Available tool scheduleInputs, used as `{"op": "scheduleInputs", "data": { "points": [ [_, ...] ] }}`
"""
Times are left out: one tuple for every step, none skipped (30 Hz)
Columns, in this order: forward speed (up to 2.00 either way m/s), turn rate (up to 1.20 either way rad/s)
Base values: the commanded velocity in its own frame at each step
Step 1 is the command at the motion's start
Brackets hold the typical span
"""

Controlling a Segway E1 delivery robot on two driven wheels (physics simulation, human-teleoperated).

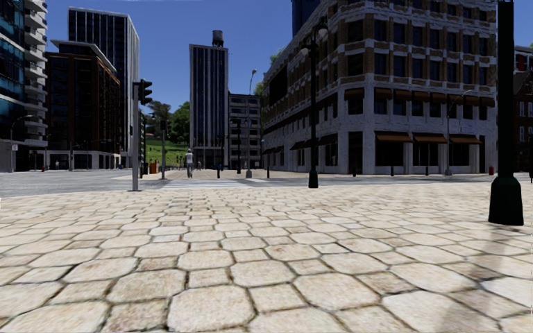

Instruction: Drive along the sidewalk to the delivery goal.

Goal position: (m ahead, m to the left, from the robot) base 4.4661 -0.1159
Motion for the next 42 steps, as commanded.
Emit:
{"op": "scheduleInputs", "data": {
  "points": [
    [2.0, 0.32],
    [2.0, 0.3],
    [2.0, 0.3],
    [2.0, 0.25],
    [2.0, 0.24],
    [2.0, 0.23],
    [2.0, 0.23],
    [2.0, 0.23],
    [2.0, 0.23],
    [2.0, 0.23],
    [2.0, 0.23],
    [2.0, 0.23],
    [2.0, 0.18],
    [2.0, 0.09],
    [2.0, 0.0],
    [2.0, 0.0],
    [2.0, 0.0],
    [2.0, 0.0],
    [2.0, 0.0],
    [2.0, 0.0],
    [2.0, 0.0],
    [2.0, 0.0],
    [2.0, 0.0],
    [2.0, 0.0],
    [2.0, 0.0],
    [2.0, 0.0],
    [2.0, 0.0],
    [2.0, 0.0],
    [2.0, 0.0],
    [2.0, 0.0],
    [2.0, 0.0],
    [2.0, 0.0],
    [2.0, 0.0],
    [2.0, 0.0],
    [2.0, 0.0],
    [2.0, 0.0],
    [2.0, 0.0],
    [2.0, 0.0],
    [2.0, 0.0],
    [2.0, 0.0],
    [2.0, 0.0],
    [2.0, 0.0]
  ]
}}
